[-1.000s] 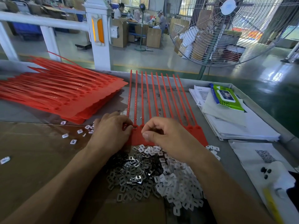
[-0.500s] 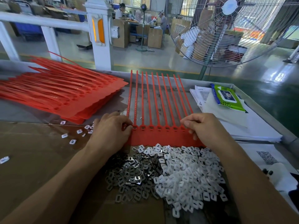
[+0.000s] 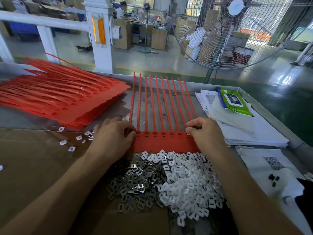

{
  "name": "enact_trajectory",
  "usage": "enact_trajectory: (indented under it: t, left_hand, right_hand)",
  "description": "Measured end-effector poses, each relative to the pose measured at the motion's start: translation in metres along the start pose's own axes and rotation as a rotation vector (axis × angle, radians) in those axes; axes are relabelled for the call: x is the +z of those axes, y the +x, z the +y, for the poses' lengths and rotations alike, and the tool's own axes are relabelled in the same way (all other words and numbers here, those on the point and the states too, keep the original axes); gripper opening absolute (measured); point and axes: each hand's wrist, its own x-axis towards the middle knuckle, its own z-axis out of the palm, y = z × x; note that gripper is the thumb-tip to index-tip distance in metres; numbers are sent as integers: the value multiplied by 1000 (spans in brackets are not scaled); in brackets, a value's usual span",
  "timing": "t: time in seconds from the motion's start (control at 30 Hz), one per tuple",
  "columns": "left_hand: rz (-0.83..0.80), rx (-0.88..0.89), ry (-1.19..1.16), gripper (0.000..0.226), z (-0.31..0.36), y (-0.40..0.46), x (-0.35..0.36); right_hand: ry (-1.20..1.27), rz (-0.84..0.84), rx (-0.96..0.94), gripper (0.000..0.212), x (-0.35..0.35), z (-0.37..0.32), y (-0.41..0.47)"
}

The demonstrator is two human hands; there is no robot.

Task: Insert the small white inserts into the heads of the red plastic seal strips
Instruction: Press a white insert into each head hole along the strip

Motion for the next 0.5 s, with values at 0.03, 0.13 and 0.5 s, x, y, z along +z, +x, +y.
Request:
enact_trajectory:
  t: [0.03,0.13,0.5]
  left_hand:
    - [-2,0,-1,15,0,0,0]
    - [-2,1,-4,15,0,0,0]
    - [2,8,-7,14,0,0,0]
  right_hand:
    - [-3,-4,6,14,0,0,0]
    - [1,-14,10,13,0,0,1]
    - [-50,25,3,16,4,-1,2]
